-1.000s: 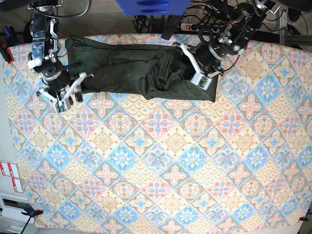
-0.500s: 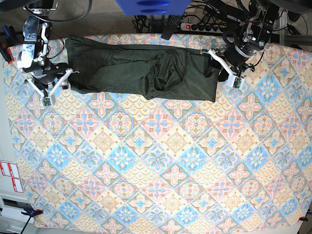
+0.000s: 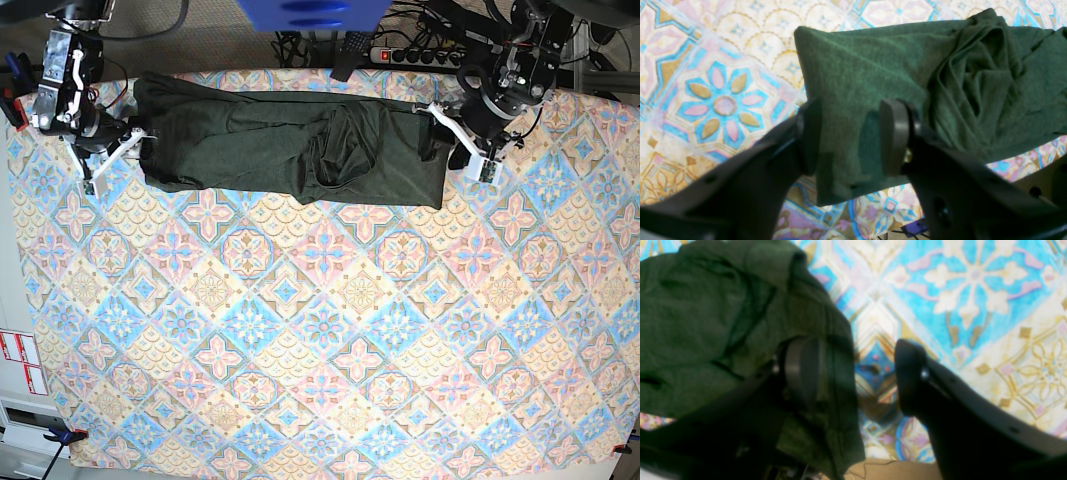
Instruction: Fold the T-shirt properly
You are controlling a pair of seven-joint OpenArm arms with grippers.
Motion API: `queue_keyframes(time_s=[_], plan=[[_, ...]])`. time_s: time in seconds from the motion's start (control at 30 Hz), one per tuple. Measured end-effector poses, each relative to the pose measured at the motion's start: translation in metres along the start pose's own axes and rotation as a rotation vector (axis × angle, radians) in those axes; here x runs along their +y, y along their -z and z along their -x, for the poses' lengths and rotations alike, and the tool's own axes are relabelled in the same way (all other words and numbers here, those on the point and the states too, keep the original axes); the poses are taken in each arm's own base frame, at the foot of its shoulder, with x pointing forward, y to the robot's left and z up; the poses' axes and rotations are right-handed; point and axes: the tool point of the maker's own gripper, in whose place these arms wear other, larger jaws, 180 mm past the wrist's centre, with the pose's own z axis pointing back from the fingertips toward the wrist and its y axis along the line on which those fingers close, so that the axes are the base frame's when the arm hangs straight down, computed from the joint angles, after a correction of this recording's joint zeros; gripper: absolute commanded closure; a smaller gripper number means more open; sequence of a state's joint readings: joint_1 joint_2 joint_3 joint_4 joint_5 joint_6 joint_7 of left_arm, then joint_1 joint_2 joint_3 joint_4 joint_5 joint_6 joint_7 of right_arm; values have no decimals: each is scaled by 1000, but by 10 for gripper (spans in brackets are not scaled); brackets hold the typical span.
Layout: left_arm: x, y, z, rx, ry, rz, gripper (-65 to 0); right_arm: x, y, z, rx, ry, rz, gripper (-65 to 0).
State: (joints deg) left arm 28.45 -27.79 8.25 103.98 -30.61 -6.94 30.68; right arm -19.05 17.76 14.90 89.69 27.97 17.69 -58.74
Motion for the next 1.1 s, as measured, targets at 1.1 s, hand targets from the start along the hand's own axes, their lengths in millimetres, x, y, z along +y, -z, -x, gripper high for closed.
queue_keyframes(time_s=[1.1], plan=[[6,2,7,19,-8,-13,-253,120,31,6,83,-39,-381,-350]])
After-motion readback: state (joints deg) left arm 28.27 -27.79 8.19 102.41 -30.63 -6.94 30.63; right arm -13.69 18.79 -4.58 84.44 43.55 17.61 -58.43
